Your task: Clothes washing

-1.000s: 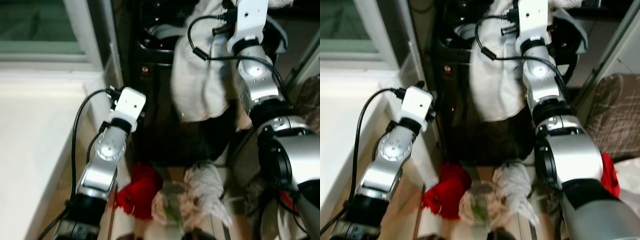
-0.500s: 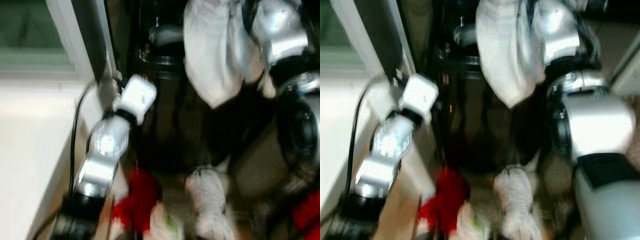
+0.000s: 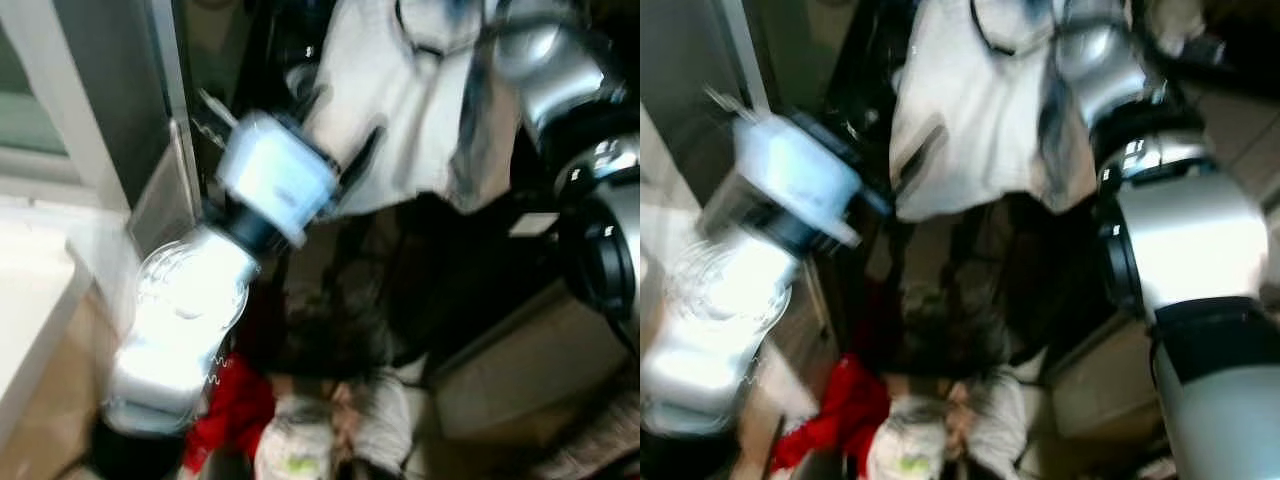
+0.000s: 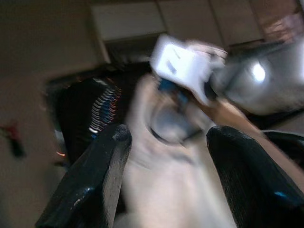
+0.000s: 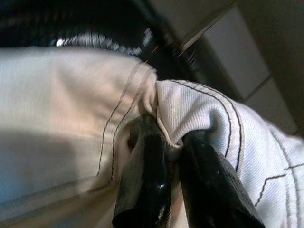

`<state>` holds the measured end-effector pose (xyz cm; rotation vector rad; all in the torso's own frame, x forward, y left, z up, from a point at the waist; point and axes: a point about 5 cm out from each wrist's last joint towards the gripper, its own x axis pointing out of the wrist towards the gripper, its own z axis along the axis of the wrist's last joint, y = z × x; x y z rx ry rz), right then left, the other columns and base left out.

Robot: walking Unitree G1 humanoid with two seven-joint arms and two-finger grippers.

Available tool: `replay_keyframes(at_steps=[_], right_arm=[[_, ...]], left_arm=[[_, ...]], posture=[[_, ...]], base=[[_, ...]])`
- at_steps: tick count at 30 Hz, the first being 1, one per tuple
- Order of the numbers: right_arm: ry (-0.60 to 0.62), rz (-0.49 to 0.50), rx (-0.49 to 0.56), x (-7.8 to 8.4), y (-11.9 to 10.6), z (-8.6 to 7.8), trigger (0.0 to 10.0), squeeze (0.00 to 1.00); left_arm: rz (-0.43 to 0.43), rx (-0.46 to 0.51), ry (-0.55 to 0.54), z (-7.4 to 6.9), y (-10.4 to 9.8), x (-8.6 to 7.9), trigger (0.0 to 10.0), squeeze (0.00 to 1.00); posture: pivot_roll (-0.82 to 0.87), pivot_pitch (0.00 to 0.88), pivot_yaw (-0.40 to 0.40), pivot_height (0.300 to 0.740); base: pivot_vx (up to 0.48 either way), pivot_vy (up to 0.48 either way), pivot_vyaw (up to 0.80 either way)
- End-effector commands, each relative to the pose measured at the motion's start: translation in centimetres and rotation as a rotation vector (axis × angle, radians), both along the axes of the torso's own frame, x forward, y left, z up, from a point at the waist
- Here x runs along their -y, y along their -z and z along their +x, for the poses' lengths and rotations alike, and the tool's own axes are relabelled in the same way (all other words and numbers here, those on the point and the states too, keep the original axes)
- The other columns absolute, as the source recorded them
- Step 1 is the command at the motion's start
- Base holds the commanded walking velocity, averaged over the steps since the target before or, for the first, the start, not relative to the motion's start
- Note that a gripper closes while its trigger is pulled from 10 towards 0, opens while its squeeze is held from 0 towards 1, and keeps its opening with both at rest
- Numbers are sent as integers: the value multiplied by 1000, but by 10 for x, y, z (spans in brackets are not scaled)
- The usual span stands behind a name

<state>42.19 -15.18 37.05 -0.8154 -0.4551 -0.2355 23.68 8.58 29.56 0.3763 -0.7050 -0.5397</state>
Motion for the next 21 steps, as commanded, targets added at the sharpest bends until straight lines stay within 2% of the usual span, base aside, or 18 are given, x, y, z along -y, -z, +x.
replay_keyframes(at_steps=[1,2,3,4,5,6,7,9,11,14,15,16,17,18,19,20,21], right_arm=[[23,55,31,5,-6,-2,10000,0],[24,105,-1,9,0,0,10000,0],[-64,465,-165,15,33,6,10000,1000],[-64,465,-165,15,33,6,10000,1000],[-112,641,-226,14,47,8,10000,1000],[-158,765,-275,10,56,9,10000,1000],[-190,820,-291,6,57,9,10000,1000],[-227,902,-286,5,54,10,10000,1000],[-349,1171,-255,3,40,9,10000,1000],[-459,1325,-221,0,23,8,10000,1000],[-464,1291,-190,1,16,7,10000,1000],[-434,1135,-127,3,6,5,10000,1000],[-408,979,-41,4,-3,1,10000,416],[-381,812,42,0,-2,-2,10000,0],[-372,746,76,-2,3,-3,10000,0],[-361,630,142,-6,22,-8,10000,0],[-363,592,161,-7,36,-11,10000,0]], left_arm=[[4,-27,21,-3,-2,-1,10000,0],[-2,-20,25,-5,-6,-1,10000,0],[8,-31,17,-8,-5,-2,10000,0],[8,-31,17,-8,-5,-2,10000,0],[12,-55,8,-9,-5,-4,10000,0],[25,-79,1,-11,-4,-6,10000,0],[19,-91,0,-10,-4,-6,10000,0],[20,-97,2,-9,-3,-5,10000,0],[25,-114,0,-7,1,-4,10000,0],[36,-142,-13,-3,6,-5,10000,0],[41,-149,-32,-1,9,-6,10000,0],[43,-159,-75,4,15,-8,10000,0],[39,-173,-131,9,23,-12,10000,0],[31,-188,-183,13,32,-15,10000,0],[13,-202,-199,15,35,-16,10000,0],[-28,-236,-270,19,44,-20,10000,0],[-42,-257,-299,21,50,-21,10000,0]], posture=[[360,125,-153,740],[365,126,-153,740],[379,129,-150,740],[379,129,-150,740],[380,128,-148,740],[373,128,-145,740],[369,127,-143,740],[359,125,-142,740],[347,119,-137,740],[321,113,-130,740],[321,113,-130,740],[306,103,-128,740],[292,95,-131,740],[271,90,-129,740],[261,83,-128,740],[237,70,-124,740],[208,57,-114,740]], base=[[0,0,0],[0,0,0],[0,0,0],[0,0,0],[0,0,0],[0,0,0],[0,0,0],[0,0,0],[0,0,0],[0,0,0],[0,0,0],[0,0,0],[0,0,0],[0,0,0],[0,0,0],[0,0,0],[0,0,0]])
